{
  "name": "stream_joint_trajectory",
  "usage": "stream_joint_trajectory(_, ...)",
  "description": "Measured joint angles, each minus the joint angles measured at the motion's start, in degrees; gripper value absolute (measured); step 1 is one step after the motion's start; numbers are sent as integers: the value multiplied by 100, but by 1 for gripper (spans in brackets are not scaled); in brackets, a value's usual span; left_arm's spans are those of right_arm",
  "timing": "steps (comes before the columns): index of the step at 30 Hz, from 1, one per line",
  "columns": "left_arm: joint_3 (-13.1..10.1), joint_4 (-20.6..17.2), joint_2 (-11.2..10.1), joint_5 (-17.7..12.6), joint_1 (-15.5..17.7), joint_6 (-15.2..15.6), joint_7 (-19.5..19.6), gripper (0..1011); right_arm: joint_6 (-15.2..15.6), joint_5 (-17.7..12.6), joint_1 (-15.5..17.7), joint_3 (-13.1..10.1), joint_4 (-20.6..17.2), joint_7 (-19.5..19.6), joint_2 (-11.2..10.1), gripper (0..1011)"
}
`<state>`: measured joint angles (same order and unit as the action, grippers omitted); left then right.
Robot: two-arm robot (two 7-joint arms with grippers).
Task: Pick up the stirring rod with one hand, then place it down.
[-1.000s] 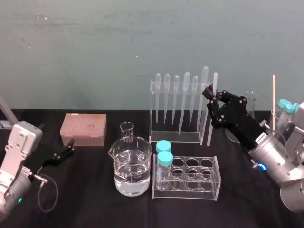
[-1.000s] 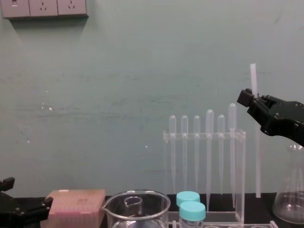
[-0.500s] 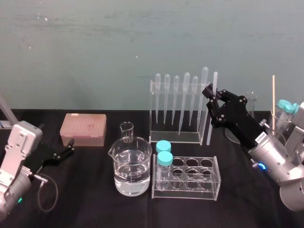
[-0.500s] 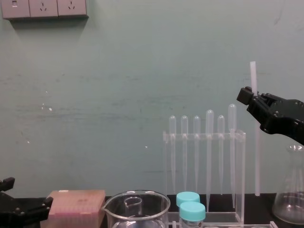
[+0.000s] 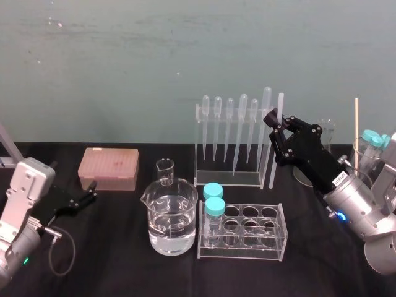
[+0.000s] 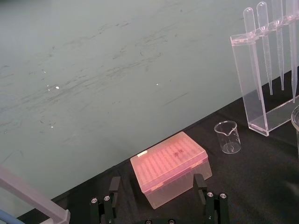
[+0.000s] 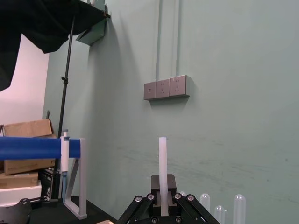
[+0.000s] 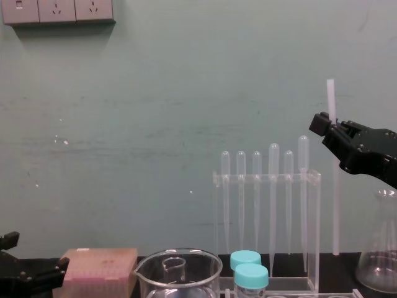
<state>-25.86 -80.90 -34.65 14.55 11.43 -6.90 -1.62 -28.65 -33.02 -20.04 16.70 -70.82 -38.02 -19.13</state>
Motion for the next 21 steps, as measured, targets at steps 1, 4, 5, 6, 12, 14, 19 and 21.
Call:
stream_joint_trajectory(1,0,0,0,0,0,0,0,1000,0,0,0,0,0,0,0,71)
stream_joint_trajectory(4,0,0,0,0,0,0,0,1000,-1,0,0,0,0,0,0,71)
stream_joint_trajectory(5,0,0,0,0,0,0,0,1000,-1,0,0,0,0,0,0,71)
stream_joint_trajectory(6,0,0,0,0,0,0,0,1000,-1,0,0,0,0,0,0,71)
stream_joint_trajectory(12,0,0,0,0,0,0,0,1000,-1,0,0,0,0,0,0,71)
stream_joint_trajectory(14,0,0,0,0,0,0,0,1000,-1,0,0,0,0,0,0,71)
stream_joint_trajectory(19,0,0,0,0,0,0,0,1000,-1,0,0,0,0,0,0,71)
stream_joint_trajectory(21,0,0,0,0,0,0,0,1000,-1,0,0,0,1,0,0,71)
